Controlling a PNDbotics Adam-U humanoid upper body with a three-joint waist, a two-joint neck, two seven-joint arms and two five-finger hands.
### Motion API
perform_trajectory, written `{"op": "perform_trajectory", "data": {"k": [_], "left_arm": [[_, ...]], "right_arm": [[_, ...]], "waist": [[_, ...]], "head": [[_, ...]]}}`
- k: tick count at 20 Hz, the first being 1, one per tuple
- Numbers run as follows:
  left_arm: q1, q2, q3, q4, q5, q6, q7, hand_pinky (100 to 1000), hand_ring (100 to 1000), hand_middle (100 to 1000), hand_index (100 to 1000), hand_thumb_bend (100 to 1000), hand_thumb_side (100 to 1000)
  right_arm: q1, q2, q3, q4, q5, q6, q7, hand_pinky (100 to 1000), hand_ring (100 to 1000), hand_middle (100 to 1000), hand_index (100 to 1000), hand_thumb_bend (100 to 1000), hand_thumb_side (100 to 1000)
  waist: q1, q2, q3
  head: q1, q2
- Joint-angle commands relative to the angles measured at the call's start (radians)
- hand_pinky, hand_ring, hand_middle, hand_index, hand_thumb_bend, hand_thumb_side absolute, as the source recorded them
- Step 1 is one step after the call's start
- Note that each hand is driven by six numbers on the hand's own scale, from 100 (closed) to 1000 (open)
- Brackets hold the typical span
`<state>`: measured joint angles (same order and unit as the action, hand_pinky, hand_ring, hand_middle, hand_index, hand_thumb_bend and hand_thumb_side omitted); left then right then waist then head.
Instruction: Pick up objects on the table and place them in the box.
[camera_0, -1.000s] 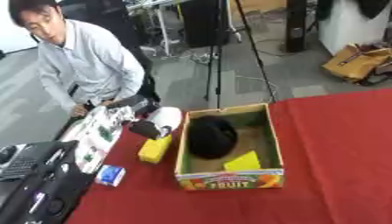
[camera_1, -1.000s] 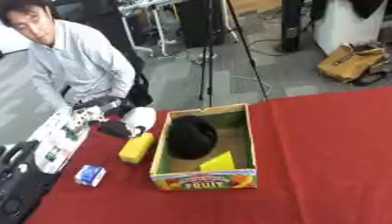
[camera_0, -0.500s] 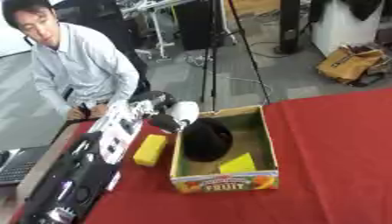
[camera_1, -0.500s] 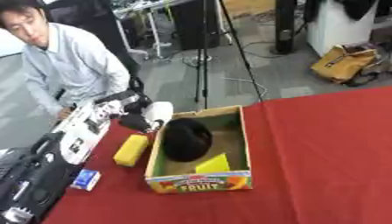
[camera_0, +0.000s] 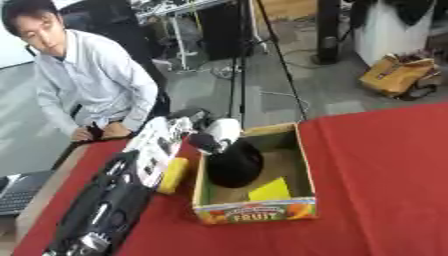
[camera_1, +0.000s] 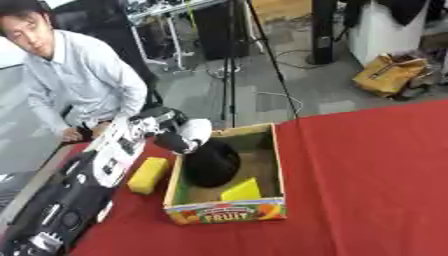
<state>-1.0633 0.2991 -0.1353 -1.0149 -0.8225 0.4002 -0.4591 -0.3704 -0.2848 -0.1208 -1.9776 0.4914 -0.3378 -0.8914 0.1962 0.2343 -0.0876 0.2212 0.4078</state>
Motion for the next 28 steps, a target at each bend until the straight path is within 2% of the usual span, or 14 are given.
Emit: {"op": "perform_trajectory", "data": {"k": [1, 9, 15, 18, 21, 22, 23, 26, 27, 28], "left_arm": [[-0.039, -0.001, 0.017, 0.028, -0.028, 0.003, 0.025, 1000, 814, 791, 651, 135, 390], [-0.057, -0.034, 0.043, 0.132, -0.116, 0.009, 0.097, 1000, 812, 782, 646, 148, 387], [-0.062, -0.050, 0.071, 0.186, -0.110, -0.005, 0.167, 1000, 822, 792, 657, 151, 409], [-0.064, -0.055, 0.071, 0.207, -0.105, -0.019, 0.208, 1000, 846, 810, 718, 183, 430], [-0.067, -0.061, 0.071, 0.223, -0.106, -0.038, 0.228, 1000, 886, 849, 874, 262, 493], [-0.068, -0.063, 0.072, 0.225, -0.102, -0.046, 0.227, 1000, 886, 849, 874, 262, 493], [-0.069, -0.064, 0.070, 0.227, -0.100, -0.055, 0.226, 1000, 903, 861, 943, 296, 518], [-0.072, -0.064, 0.070, 0.231, -0.104, -0.071, 0.221, 1000, 913, 869, 970, 319, 538], [-0.073, -0.065, 0.070, 0.232, -0.106, -0.075, 0.219, 1000, 924, 882, 1000, 367, 564], [-0.073, -0.065, 0.069, 0.233, -0.109, -0.080, 0.217, 1000, 924, 882, 1000, 367, 564]], "right_arm": [[-0.018, -0.003, 0.010, -0.022, -0.012, -0.016, -0.016, 750, 710, 574, 557, 100, 930], [-0.028, 0.000, 0.025, -0.022, -0.024, -0.020, -0.009, 752, 712, 574, 557, 100, 929], [-0.033, 0.003, 0.032, -0.022, -0.035, -0.022, 0.002, 754, 712, 573, 557, 100, 929], [-0.034, 0.003, 0.031, -0.022, -0.037, -0.024, 0.004, 754, 712, 573, 557, 100, 929], [-0.034, 0.004, 0.031, -0.022, -0.041, -0.023, 0.004, 754, 712, 573, 555, 100, 930], [-0.034, 0.004, 0.031, -0.022, -0.043, -0.023, 0.004, 754, 712, 573, 555, 100, 930], [-0.034, 0.004, 0.031, -0.022, -0.045, -0.023, 0.004, 754, 712, 572, 555, 100, 929], [-0.034, 0.004, 0.031, -0.022, -0.048, -0.023, 0.005, 754, 712, 572, 555, 100, 929], [-0.034, 0.004, 0.031, -0.022, -0.048, -0.023, 0.005, 755, 712, 572, 555, 100, 929], [-0.034, 0.004, 0.030, -0.022, -0.049, -0.023, 0.005, 755, 712, 572, 555, 100, 929]], "waist": [[-0.005, -0.018, -0.006], [0.000, -0.009, -0.044], [0.003, -0.001, -0.061], [0.004, 0.002, -0.068], [0.005, 0.002, -0.070], [0.005, 0.002, -0.070], [0.005, 0.002, -0.071], [0.006, 0.002, -0.071], [0.006, 0.003, -0.071], [0.006, 0.003, -0.070]], "head": [[0.015, -0.015], [0.036, -0.025], [0.041, -0.037], [0.043, -0.038], [0.043, -0.037], [0.043, -0.037], [0.043, -0.036], [0.042, -0.035], [0.043, -0.034], [0.043, -0.033]]}}
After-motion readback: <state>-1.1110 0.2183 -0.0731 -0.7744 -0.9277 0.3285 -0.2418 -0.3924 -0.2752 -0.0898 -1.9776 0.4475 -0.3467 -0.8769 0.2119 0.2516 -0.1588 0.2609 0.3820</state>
